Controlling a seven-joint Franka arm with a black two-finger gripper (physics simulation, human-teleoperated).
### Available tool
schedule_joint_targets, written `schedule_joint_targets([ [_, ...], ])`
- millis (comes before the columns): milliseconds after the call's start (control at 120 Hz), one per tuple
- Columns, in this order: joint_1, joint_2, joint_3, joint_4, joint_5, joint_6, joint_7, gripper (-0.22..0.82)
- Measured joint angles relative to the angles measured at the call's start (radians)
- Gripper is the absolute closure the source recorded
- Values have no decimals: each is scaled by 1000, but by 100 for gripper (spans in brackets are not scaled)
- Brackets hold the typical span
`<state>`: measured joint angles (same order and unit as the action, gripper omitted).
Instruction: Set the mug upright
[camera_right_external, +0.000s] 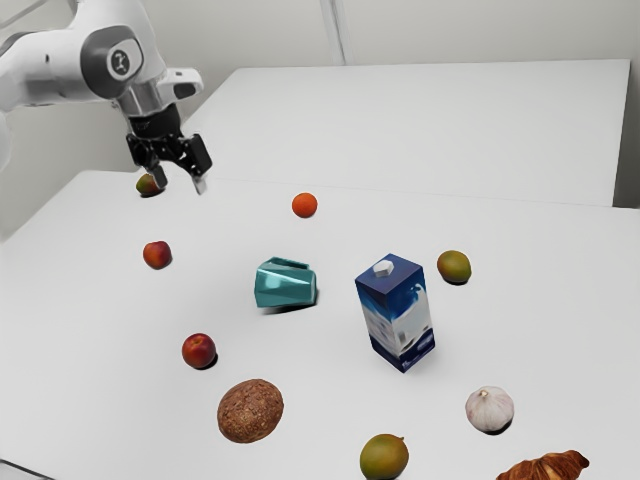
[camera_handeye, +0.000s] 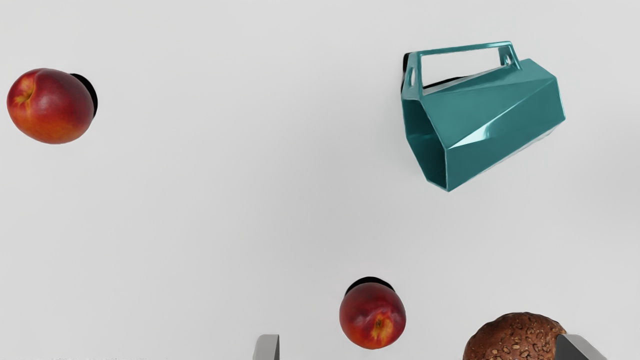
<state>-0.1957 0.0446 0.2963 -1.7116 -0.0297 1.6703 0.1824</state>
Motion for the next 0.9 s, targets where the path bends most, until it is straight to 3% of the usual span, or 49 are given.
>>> schedule_joint_targets([
  [150, 12, -99, 15, -227, -55, 139, -16, 0],
  [358, -2, -108, 39, -388, -165, 320, -17, 0],
  [642, -12, -3, 65, -449, -421, 511, 68, 0],
  [900, -6, 108, 67, -450, -704, 580, 212, 0],
])
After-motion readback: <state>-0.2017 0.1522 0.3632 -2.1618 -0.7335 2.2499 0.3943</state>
